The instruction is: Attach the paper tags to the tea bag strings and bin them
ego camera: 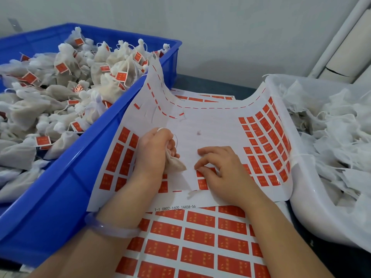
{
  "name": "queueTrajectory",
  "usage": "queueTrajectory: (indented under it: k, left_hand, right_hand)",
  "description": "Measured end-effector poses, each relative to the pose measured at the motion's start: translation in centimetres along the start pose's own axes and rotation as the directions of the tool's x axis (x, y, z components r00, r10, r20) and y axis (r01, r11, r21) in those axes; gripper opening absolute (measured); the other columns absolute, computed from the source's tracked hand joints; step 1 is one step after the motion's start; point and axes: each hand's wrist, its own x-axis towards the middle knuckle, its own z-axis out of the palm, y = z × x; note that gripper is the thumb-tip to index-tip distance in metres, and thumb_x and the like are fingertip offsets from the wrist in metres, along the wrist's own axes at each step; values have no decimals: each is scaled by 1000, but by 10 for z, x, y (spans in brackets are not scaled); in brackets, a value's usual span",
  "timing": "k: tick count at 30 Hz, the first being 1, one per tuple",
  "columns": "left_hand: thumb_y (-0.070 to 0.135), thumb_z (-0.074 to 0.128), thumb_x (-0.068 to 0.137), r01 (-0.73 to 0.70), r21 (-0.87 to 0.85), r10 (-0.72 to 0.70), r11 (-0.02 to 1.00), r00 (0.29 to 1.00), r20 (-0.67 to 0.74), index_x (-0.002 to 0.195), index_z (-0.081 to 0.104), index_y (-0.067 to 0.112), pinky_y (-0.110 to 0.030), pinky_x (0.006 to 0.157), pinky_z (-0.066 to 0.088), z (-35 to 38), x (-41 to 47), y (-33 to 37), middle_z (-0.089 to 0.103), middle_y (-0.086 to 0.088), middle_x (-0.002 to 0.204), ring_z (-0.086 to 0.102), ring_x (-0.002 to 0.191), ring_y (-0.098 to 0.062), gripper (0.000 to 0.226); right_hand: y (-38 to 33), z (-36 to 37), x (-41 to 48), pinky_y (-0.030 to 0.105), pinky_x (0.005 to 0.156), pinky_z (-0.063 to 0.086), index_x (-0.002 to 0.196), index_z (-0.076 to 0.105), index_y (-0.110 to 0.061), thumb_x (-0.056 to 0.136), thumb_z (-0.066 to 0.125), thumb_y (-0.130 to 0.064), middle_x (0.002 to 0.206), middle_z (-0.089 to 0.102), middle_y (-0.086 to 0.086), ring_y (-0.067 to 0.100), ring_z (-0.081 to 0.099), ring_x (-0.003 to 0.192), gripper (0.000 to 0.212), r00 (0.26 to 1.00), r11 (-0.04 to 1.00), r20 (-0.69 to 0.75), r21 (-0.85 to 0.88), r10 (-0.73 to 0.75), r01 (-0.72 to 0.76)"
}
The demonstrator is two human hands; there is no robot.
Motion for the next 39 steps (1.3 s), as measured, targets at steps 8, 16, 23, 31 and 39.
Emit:
queueTrajectory:
  k: [8,16,23,31,39]
  left_hand:
    - [14,48,77,-207,-203,242,957,957,162,56,41,11,-25,42,34,-2,-24,4,40,4,42,38,41,-11,23]
    - [10,48,83,-196,-169,225,966,959,175,58,42,12,-26,40,37,-2,-24,4,44,5,41,41,40,-10,26]
    - [11,49,89,-160,-30,163,987,976,145,63,46,12,-29,50,39,1,-26,9,46,-3,55,45,51,-16,27]
    - [16,61,85,-415,22,393,910,876,281,70,63,27,-23,64,48,-7,-37,10,64,10,67,59,72,-11,19]
    - [3,60,85,-505,13,457,863,791,406,85,56,21,-21,62,55,-5,-44,12,72,8,79,69,67,-16,18]
  right_hand:
    - [0,-6,-1,28,109,21,93,50,-41,95,47,-27,136,41,-19,0,27,126,14,996,996,91,90,-7,-1]
    - [1,-7,-4,19,94,38,84,52,-40,94,50,-27,120,49,-25,-4,44,110,17,999,961,2,275,32,-32]
    - [10,-18,-6,5,67,47,87,64,-23,94,49,-17,98,67,-23,-6,61,92,17,972,734,-145,678,186,-40]
    - [12,-21,-8,12,62,52,87,67,-31,72,58,-49,89,69,-23,2,67,85,25,811,608,-386,792,440,48]
    - [8,-23,-6,18,64,54,76,72,-36,71,59,-46,86,71,-18,8,69,81,17,796,524,-376,847,475,88]
